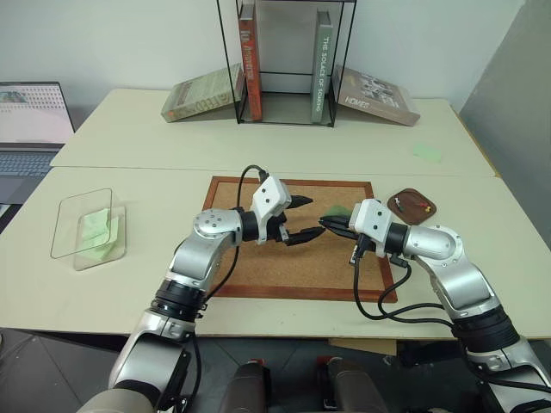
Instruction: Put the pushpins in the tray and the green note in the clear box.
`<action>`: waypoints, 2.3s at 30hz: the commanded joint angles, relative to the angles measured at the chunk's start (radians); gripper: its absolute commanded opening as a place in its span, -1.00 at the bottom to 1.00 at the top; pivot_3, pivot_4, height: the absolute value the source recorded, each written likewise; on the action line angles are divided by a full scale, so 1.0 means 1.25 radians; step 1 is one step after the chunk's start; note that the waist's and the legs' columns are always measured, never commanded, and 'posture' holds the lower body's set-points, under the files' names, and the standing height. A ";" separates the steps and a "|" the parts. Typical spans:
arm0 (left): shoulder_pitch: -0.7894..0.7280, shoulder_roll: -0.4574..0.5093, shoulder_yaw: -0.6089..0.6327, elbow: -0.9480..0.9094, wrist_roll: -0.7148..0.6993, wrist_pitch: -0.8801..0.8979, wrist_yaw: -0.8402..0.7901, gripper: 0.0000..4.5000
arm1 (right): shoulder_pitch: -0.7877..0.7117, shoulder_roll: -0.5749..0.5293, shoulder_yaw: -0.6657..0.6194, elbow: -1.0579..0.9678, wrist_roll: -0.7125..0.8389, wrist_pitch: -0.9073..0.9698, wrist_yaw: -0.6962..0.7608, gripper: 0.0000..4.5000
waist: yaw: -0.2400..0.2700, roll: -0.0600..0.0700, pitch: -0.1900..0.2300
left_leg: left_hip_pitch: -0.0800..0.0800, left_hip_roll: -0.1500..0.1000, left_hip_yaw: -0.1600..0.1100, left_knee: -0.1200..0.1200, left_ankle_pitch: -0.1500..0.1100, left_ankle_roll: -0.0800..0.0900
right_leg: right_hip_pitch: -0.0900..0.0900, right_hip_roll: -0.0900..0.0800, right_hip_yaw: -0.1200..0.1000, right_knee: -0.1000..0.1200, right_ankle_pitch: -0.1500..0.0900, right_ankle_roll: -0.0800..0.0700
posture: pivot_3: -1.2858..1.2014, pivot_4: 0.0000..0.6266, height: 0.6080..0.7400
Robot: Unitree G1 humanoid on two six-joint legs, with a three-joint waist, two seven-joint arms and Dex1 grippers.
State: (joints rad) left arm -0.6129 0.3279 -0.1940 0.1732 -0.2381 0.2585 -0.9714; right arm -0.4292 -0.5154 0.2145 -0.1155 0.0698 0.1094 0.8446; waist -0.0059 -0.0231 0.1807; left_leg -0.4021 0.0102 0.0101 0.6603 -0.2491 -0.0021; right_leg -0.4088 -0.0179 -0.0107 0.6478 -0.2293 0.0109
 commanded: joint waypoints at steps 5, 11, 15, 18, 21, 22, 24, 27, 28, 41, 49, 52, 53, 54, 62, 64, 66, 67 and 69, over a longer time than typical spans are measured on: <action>-0.060 -0.029 0.024 0.004 -0.042 0.019 -0.018 0.77 | -0.015 -0.006 0.004 -0.038 -0.004 -0.016 0.007 -1.00 | 0.001 0.000 0.000 | 0.000 0.000 0.000 0.000 0.000 0.000 | 0.000 0.000 0.000 0.000 0.000 0.000 | 0.03 -0.52 1.00; -0.096 -0.019 0.052 0.017 -0.108 0.088 -0.084 0.77 | -0.014 -0.007 0.012 -0.040 -0.010 -0.021 0.014 -1.00 | 0.001 0.000 0.000 | 0.000 0.000 0.000 0.000 0.000 0.000 | 0.000 0.002 0.000 0.000 0.000 0.000 | 0.03 -0.52 1.00; -0.094 0.050 0.048 0.055 -0.083 0.064 -0.162 0.77 | -0.009 -0.006 0.015 -0.046 -0.009 -0.013 0.015 -1.00 | 0.000 0.000 0.000 | 0.000 0.001 -0.001 0.000 0.000 0.000 | 0.000 0.003 0.000 0.000 0.000 0.000 | 0.03 -0.52 1.00; -0.067 0.134 0.009 0.095 0.013 -0.068 -0.201 0.77 | -0.005 -0.012 0.008 -0.049 -0.003 -0.006 0.014 -1.00 | -0.001 0.000 0.000 | 0.000 0.001 0.000 0.000 0.000 0.000 | 0.000 0.003 0.000 0.001 0.000 0.000 | 0.03 -0.52 1.00; -0.061 0.157 0.032 0.088 0.004 -0.102 -0.208 0.77 | -0.004 -0.019 -0.005 -0.050 0.007 0.000 0.015 -1.00 | 0.001 0.000 0.000 | 0.001 0.002 0.000 0.000 0.000 0.000 | 0.000 0.003 0.000 0.001 0.000 -0.001 | 0.03 -0.52 1.00; -0.062 0.155 0.036 0.082 -0.004 -0.102 -0.208 0.77 | -0.003 -0.021 -0.006 -0.051 0.009 0.001 0.015 -1.00 | 0.002 0.000 0.000 | 0.000 0.001 0.000 0.000 0.000 0.000 | 0.000 0.003 0.000 0.001 0.000 -0.001 | 0.03 -0.52 1.00; -0.065 0.135 0.049 0.053 -0.038 -0.074 -0.201 0.77 | -0.001 -0.022 -0.005 -0.054 0.011 0.004 0.018 -1.00 | 0.010 0.000 0.000 | 0.000 0.001 -0.001 0.000 0.000 0.000 | 0.000 0.000 -0.001 0.001 0.000 -0.001 | 0.03 -0.52 1.00; -0.070 0.100 0.065 0.002 -0.093 -0.009 -0.188 0.77 | 0.000 -0.022 0.001 -0.061 0.013 0.008 0.026 -1.00 | 0.012 0.000 0.000 | -0.001 -0.001 -0.001 0.001 0.000 0.000 | 0.000 0.000 -0.001 0.000 0.000 0.000 | 0.03 -0.52 1.00; -0.070 0.091 0.062 -0.014 -0.102 0.006 -0.185 0.77 | 0.001 -0.020 0.004 -0.064 0.015 0.010 0.029 -1.00 | 0.012 0.000 0.000 | -0.002 -0.001 0.000 0.002 0.000 0.000 | 0.000 0.000 -0.001 -0.001 0.000 0.000 | 0.03 -0.52 1.00; -0.133 -0.001 0.013 0.066 -0.036 -0.052 -0.138 0.77 | -0.006 -0.013 0.018 -0.077 0.015 0.021 0.046 -1.00 | 0.004 0.000 0.000 | 0.000 0.001 0.000 0.001 0.000 0.000 | 0.000 0.004 0.000 0.002 0.000 0.000 | 0.03 -0.52 1.00; -0.162 -0.018 -0.020 0.143 0.002 -0.096 -0.178 0.58 | -0.010 -0.009 0.022 -0.086 0.014 0.030 0.046 -1.00 | 0.004 0.000 0.000 | 0.000 0.001 0.000 0.001 0.000 0.000 | 0.000 0.004 0.000 0.001 0.000 0.000 | 0.03 -0.52 1.00; -0.171 -0.023 -0.019 0.160 0.002 -0.095 -0.184 0.32 | -0.011 -0.008 0.023 -0.087 0.014 0.032 0.046 -1.00 | 0.004 0.000 0.000 | 0.000 0.000 0.000 0.001 0.000 0.000 | 0.000 0.004 0.000 0.001 0.000 0.000 | 0.03 -0.52 1.00; -0.174 -0.023 -0.022 0.165 0.003 -0.095 -0.190 0.24 | -0.012 -0.008 0.023 -0.087 0.014 0.032 0.045 -1.00 | 0.003 0.000 0.000 | 0.000 0.000 0.000 0.001 0.000 0.000 | 0.000 0.004 0.000 0.001 0.000 0.000 | 0.03 -0.52 1.00; -0.176 -0.023 -0.024 0.169 0.005 -0.096 -0.196 0.14 | -0.013 -0.007 0.024 -0.087 0.013 0.033 0.044 -1.00 | 0.003 0.000 0.000 | 0.000 0.000 0.000 0.001 0.000 0.000 | 0.000 0.004 0.000 0.001 0.000 0.000 | 0.03 -0.52 1.00; -0.170 -0.010 -0.050 0.169 0.014 -0.087 -0.247 -0.56 | -0.018 -0.004 0.025 -0.084 0.011 0.030 0.041 -1.00 | 0.003 0.000 0.000 | 0.000 0.001 0.000 0.001 0.000 0.000 | 0.000 0.004 0.000 0.001 0.000 0.000 | 0.03 -0.52 1.00; -0.167 -0.010 -0.053 0.170 0.018 -0.089 -0.251 -0.71 | -0.020 -0.004 0.025 -0.082 0.011 0.028 0.041 -1.00 | 0.003 0.000 0.000 | 0.000 0.001 0.000 0.001 0.000 0.000 | 0.000 0.004 0.000 0.001 0.000 0.000 | 0.03 -0.52 1.00; -0.164 -0.011 -0.057 0.169 0.021 -0.090 -0.255 -0.89 | -0.022 -0.003 0.025 -0.081 0.010 0.026 0.041 -1.00 | 0.003 0.000 0.000 | 0.000 0.001 0.000 0.001 0.000 0.000 | 0.000 0.004 0.000 0.001 0.000 0.000 | 0.03 -0.52 1.00; -0.162 -0.011 -0.058 0.167 0.022 -0.088 -0.257 -0.96 | -0.022 -0.003 0.025 -0.080 0.010 0.023 0.040 -1.00 | 0.003 0.000 0.000 | 0.000 0.001 0.000 0.001 0.000 0.000 | 0.000 0.004 0.000 0.001 0.000 0.000 | 0.03 -0.52 1.00; -0.156 -0.010 -0.064 0.167 0.028 -0.092 -0.259 -0.96 | -0.023 -0.002 0.024 -0.079 0.009 0.018 0.040 -1.00 | 0.003 0.000 0.000 | 0.000 0.001 0.000 0.001 0.000 0.000 | 0.000 0.004 0.000 0.001 0.000 0.000 | 0.03 -0.52 1.00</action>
State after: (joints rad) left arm -0.8174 0.3123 -0.2466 0.3947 -0.2268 0.1461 -1.2839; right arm -0.4232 -0.5272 0.2618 -0.1705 0.0678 0.1629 0.8957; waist -0.0017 -0.0236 0.1812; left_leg -0.4023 0.0109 0.0101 0.6619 -0.2490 -0.0021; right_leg -0.4092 -0.0131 -0.0107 0.6494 -0.2291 0.0109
